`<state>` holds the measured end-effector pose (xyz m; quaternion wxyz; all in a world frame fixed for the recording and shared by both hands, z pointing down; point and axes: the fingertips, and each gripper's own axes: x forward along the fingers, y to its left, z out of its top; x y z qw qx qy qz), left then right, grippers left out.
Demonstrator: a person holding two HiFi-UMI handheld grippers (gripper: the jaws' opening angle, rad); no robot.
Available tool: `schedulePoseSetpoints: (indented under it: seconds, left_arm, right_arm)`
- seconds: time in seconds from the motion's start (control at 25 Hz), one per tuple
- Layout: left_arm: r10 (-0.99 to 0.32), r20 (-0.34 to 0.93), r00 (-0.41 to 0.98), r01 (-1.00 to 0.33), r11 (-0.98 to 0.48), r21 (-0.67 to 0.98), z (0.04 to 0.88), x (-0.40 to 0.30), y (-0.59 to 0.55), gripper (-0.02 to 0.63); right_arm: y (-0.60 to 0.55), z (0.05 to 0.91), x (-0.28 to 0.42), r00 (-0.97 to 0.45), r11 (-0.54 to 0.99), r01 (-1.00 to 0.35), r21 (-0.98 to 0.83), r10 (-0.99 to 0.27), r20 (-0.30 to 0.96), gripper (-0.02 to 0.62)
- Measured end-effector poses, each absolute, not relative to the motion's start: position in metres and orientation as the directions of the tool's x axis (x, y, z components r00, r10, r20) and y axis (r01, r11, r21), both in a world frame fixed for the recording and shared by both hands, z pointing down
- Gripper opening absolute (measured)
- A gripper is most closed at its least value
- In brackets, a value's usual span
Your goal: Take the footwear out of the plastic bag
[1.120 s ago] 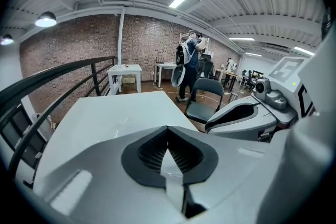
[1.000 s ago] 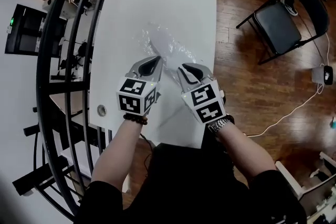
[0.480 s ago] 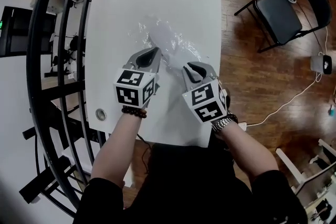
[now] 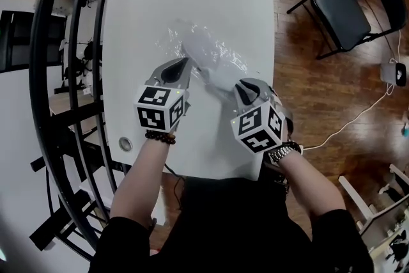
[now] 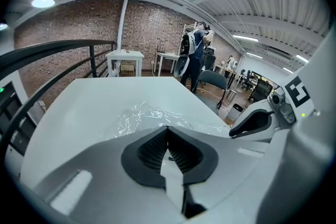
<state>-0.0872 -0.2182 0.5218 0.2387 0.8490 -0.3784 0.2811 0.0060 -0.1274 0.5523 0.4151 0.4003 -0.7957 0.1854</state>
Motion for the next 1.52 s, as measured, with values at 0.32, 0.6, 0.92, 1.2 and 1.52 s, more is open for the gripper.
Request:
schedulePoseSetpoints:
  seconds: [0.32, 0.6, 0.92, 1.2, 1.52]
  left_arm:
    - [-0.521, 0.67, 0.529, -0.793, -0.585, 0.171, 0.523, -0.103, -0.227, 0.012]
    - [-0.559, 0.678, 0.477, -0.823, -0.556, 0.12, 0.521, -0.136, -0.232, 0.012]
    - [-0.541, 0.74, 0.399, -0.87, -0.478, 0.12, 0.543, -0.185, -0.225, 0.028]
    - [-0.39, 0.787, 0.478, -0.814, -0.533, 0.23, 0.571, -0.189, -0.209, 0.095]
    - [-0.234, 0.706, 0.669, -0.654, -0.636, 0.409, 0.553, -0.161, -0.195, 0.137]
  right_arm:
    - [-0.136, 0.56, 0.027, -0.309, 0.596, -0.802, 0.038, -0.468, 0.828, 0.038]
    - [-0.148, 0.564, 0.039, -0.295, 0.575, -0.817, 0.035, -0.469, 0.832, 0.038]
    - [-0.152, 0.562, 0.046, -0.28, 0.572, -0.819, 0.05, -0.473, 0.836, 0.038]
    - [-0.155, 0.566, 0.051, -0.261, 0.569, -0.82, 0.064, -0.471, 0.843, 0.038]
    - [-0.156, 0.569, 0.05, -0.256, 0.595, -0.798, 0.094, -0.476, 0.841, 0.038]
